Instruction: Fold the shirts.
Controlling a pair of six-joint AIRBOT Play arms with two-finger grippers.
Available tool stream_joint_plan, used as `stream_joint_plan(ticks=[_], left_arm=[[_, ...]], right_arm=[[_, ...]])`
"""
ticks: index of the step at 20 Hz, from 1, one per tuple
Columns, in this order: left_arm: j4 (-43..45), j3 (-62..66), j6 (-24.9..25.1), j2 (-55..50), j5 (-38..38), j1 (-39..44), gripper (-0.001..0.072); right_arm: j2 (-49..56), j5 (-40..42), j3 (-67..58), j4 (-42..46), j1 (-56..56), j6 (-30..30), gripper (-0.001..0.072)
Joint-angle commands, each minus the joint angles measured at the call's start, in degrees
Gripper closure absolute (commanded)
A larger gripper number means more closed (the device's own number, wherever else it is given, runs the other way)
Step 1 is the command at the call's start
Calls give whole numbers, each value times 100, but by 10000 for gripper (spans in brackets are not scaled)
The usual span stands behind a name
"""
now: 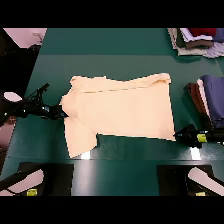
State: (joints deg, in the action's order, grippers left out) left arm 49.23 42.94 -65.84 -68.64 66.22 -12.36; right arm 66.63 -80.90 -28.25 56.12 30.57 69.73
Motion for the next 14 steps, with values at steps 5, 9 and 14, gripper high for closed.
stream_joint_plan(ticks=[5,9,14], left_arm=[[-9,15,4,4,-57,0,684],[55,22,-39,275,-175,-2,686],[151,1281,-229,1681,-208,-7,684]], right_arm=[[149,813,114,-96,-890,-105,537],[129,632,-286,-57,-1425,-122,699],[-859,400,-2085,-114,-1985,208,699]])
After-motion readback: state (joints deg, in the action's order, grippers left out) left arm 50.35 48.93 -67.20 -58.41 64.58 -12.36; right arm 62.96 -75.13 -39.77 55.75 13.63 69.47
